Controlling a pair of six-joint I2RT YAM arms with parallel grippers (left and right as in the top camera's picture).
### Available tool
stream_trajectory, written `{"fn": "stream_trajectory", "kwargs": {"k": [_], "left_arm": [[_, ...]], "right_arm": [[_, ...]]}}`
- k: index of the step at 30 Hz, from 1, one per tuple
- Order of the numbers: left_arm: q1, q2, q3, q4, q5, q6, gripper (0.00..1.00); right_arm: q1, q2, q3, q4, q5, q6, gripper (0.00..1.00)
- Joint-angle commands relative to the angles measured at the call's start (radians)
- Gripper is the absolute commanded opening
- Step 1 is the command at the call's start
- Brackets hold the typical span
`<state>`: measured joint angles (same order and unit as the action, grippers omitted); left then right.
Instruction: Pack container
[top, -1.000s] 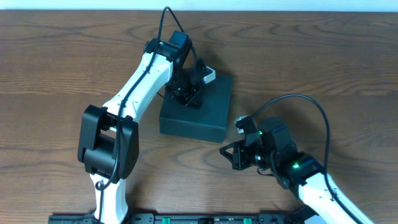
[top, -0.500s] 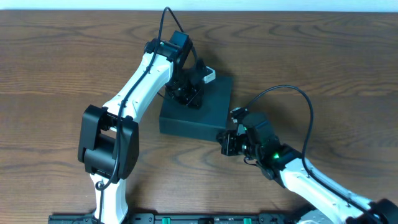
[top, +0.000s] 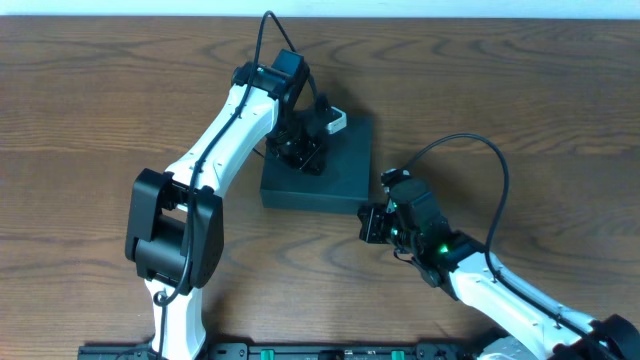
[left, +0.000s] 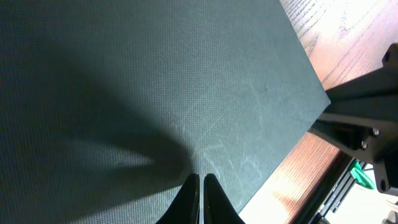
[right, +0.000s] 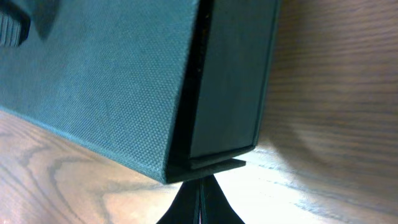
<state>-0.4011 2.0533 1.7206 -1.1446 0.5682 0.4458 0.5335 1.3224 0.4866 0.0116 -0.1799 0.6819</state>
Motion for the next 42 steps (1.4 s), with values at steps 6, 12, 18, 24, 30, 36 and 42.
{"fn": "stream_trajectory", "kwargs": {"k": [6,12,18,24,30,36,42], "left_arm": [[-0.002,-0.014,-0.006,-0.004,-0.006,0.002,0.06],[-0.002,-0.013,-0.064,0.036,-0.006,0.002,0.06],[-0.002,-0.013,-0.135,0.078,-0.002,-0.005,0.06],[-0.002,-0.013,-0.135,0.084,-0.002,-0.005,0.06],[-0.002,-0.013,-0.135,0.084,0.001,-0.005,0.06],[-0.002,-0.013,-0.135,0.083,0.002,-0.006,0.06],[-0.002,-0.014,-0.135,0.079,0.002,-0.024,0.06]], "right_arm": [[-0.014,0.003,-0.006,0.004,-0.077,0.011,0.01],[0.001,-0.023,-0.006,0.001,-0.159,0.009,0.02],[0.043,-0.027,-0.006,0.004,-0.118,0.009,0.02],[0.106,-0.026,-0.006,0.008,-0.001,0.011,0.02],[0.145,0.005,-0.006,0.039,0.163,0.059,0.01],[0.145,0.119,-0.006,0.170,0.213,0.085,0.02],[0.145,0.140,-0.004,0.210,0.142,0.088,0.02]]}}
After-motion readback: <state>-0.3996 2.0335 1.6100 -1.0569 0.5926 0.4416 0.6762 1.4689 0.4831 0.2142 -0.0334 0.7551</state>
